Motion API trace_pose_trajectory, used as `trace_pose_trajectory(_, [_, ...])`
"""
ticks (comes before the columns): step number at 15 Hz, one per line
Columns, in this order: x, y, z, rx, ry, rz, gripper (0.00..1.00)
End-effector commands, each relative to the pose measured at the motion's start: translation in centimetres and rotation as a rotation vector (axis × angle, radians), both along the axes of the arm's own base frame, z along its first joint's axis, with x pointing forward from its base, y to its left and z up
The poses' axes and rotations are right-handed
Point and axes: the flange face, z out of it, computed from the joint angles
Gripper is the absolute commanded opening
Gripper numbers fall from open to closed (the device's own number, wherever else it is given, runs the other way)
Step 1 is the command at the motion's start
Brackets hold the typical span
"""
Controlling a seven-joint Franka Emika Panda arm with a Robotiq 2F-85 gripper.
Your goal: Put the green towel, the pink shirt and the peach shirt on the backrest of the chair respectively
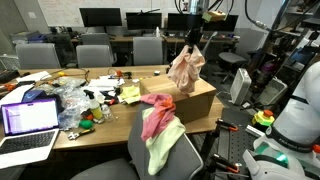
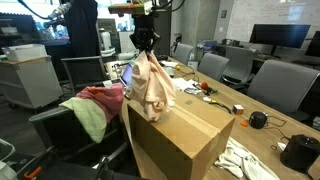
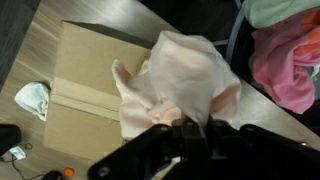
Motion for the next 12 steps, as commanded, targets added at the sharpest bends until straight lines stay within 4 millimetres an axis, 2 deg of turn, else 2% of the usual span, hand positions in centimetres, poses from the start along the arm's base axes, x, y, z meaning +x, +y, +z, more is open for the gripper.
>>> trace_pose_trajectory(1, [-2.9, 2.0, 3.8, -0.074, -0.045, -0.017, 0.02])
trace_pose_trajectory(8, [-5.4, 4.9, 7.1, -0.141, -0.058, 0.004, 0.02])
trace_pose_trajectory(12, [-6.3, 7.6, 8.3, -0.193, -0.041, 0.066, 0.02])
